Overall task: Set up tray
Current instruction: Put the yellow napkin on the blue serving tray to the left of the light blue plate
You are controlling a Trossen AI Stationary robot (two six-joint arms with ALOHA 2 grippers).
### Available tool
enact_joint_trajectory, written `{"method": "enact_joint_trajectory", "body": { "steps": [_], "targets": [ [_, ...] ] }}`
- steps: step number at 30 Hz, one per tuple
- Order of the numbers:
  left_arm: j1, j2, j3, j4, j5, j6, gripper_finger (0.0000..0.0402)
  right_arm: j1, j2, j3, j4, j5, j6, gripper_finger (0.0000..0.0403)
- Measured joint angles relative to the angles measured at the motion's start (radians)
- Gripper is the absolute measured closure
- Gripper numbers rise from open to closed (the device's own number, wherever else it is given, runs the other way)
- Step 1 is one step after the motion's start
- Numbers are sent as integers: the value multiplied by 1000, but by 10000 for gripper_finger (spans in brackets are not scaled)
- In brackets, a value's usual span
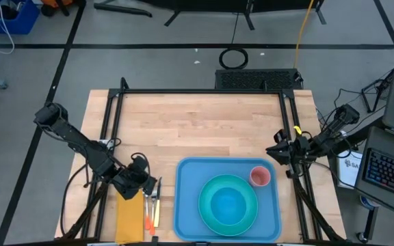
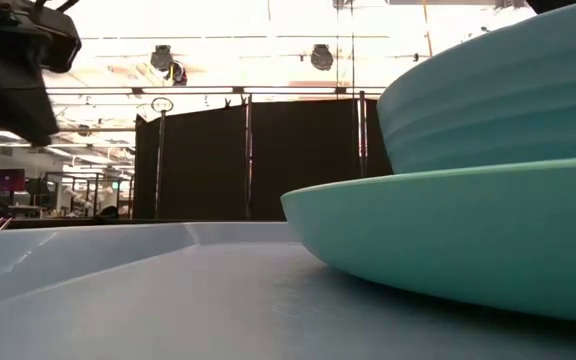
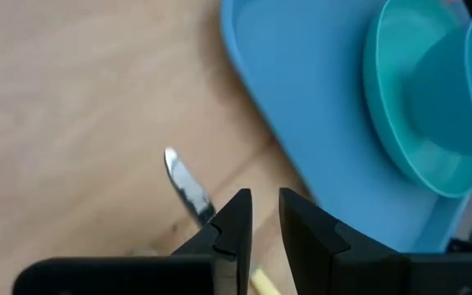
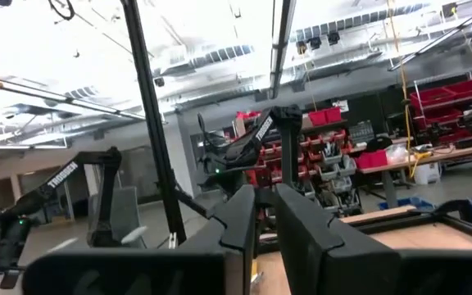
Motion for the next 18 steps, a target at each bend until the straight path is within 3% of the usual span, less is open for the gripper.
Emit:
{"method": "enact_joint_trajectory", "body": {
  "steps": [10,18],
  "targets": [
    [-16,-3,0,-9,265,-82,335,0,0,-2,-4,0,0,358],
    [-38,-3,0,-50,470,-246,335,0,0,-3,-4,0,0,358]
  ]
}}
